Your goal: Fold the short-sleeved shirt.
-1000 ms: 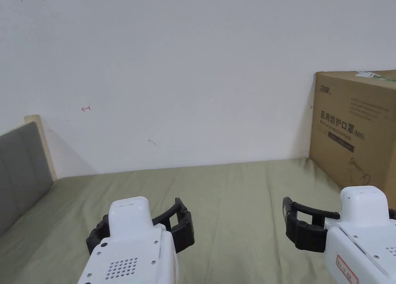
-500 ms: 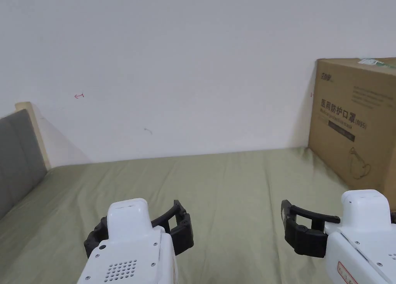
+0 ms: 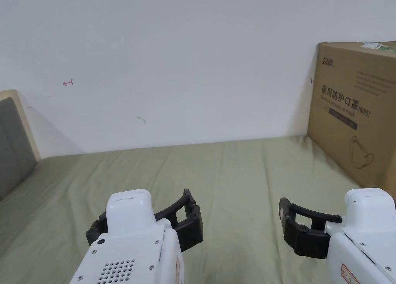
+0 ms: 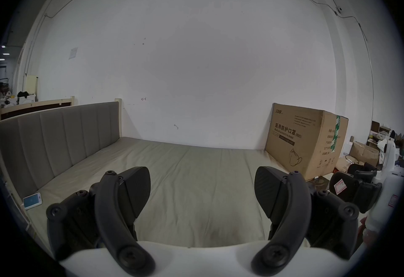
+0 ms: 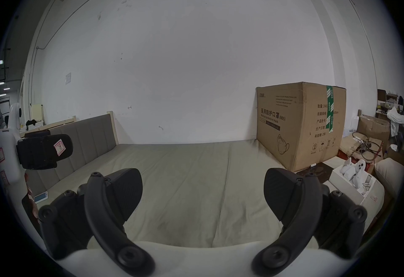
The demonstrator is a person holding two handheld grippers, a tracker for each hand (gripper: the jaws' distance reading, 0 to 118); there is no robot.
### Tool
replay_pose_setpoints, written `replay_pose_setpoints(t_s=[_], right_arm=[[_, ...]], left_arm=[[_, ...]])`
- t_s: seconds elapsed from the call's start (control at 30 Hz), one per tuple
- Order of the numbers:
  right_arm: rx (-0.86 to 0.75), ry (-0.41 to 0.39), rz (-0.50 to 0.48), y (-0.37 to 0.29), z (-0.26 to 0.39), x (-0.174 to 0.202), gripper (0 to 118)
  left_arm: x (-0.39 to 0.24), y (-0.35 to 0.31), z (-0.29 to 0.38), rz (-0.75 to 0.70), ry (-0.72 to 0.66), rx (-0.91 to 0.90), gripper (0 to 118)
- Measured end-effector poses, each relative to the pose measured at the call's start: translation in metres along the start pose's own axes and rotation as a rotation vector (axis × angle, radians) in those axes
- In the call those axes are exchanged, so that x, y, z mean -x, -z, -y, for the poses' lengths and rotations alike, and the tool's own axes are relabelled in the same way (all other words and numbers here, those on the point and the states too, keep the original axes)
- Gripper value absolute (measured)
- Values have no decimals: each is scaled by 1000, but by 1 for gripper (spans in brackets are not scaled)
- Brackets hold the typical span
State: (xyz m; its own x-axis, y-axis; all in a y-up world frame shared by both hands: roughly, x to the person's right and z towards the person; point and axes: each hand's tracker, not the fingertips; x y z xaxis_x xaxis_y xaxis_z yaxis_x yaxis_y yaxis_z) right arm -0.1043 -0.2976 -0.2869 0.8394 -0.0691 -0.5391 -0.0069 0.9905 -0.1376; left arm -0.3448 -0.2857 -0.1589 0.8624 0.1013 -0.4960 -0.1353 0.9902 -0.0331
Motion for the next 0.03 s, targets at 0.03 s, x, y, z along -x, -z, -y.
replay_pose_setpoints(t_s=[0.03], right_arm=[[0,-1,0,0,0,0,112]], left_arm=[[-2,1,0,-5,4,6,101]])
